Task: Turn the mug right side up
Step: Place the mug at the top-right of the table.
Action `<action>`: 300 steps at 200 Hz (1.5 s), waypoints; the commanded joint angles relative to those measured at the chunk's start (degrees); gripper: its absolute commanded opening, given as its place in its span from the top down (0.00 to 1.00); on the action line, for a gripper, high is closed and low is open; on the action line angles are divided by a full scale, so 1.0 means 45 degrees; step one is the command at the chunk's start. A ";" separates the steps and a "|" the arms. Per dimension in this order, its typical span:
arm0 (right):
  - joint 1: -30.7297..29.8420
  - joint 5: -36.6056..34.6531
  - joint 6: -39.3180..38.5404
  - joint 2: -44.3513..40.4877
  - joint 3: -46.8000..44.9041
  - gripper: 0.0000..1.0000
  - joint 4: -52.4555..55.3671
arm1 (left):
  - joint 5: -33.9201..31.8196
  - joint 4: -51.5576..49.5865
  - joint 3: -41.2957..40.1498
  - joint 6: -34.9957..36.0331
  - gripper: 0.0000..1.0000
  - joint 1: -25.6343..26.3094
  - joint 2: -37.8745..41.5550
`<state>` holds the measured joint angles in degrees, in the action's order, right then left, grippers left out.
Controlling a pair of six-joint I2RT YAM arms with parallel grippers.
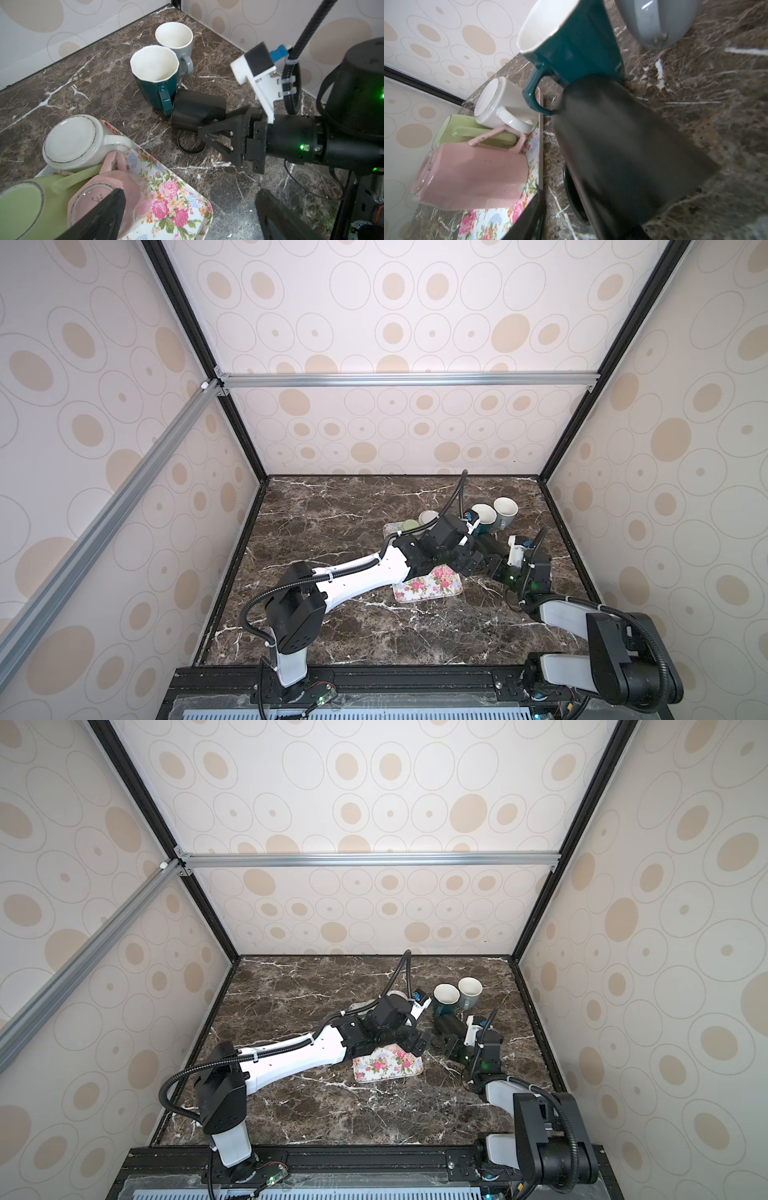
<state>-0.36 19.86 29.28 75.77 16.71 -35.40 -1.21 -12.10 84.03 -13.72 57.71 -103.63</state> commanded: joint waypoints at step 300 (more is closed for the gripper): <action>-0.1251 -0.3083 -0.1956 0.5795 1.2601 0.49 1.5416 | -0.0672 0.0684 -0.2274 -0.0117 0.02 -0.0279 0.2463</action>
<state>-6.04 5.96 22.63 100.47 70.17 26.72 -3.55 -10.28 73.93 -14.37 56.71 -94.41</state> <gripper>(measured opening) 0.470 0.983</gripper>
